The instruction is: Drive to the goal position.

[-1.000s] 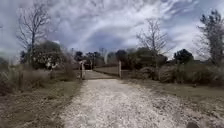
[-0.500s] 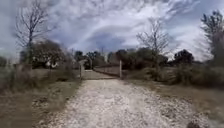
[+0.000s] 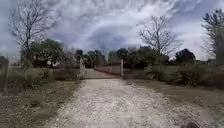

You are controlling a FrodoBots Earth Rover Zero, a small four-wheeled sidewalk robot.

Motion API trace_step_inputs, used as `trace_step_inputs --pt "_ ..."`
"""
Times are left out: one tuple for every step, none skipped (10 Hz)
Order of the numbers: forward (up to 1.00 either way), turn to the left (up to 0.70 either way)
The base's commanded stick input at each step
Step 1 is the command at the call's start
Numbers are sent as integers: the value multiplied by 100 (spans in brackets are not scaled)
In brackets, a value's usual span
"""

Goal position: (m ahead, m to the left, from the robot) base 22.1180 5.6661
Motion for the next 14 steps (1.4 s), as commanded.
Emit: trace_step_inputs --pt "50 0" --pt "50 0" --pt "50 0" --pt "50 0" --pt "50 0" --pt "50 0" --pt "50 0" --pt "50 0" --pt "50 0" --pt "50 0" --pt "50 19" --pt "50 50" --pt "50 41" --pt "50 12"
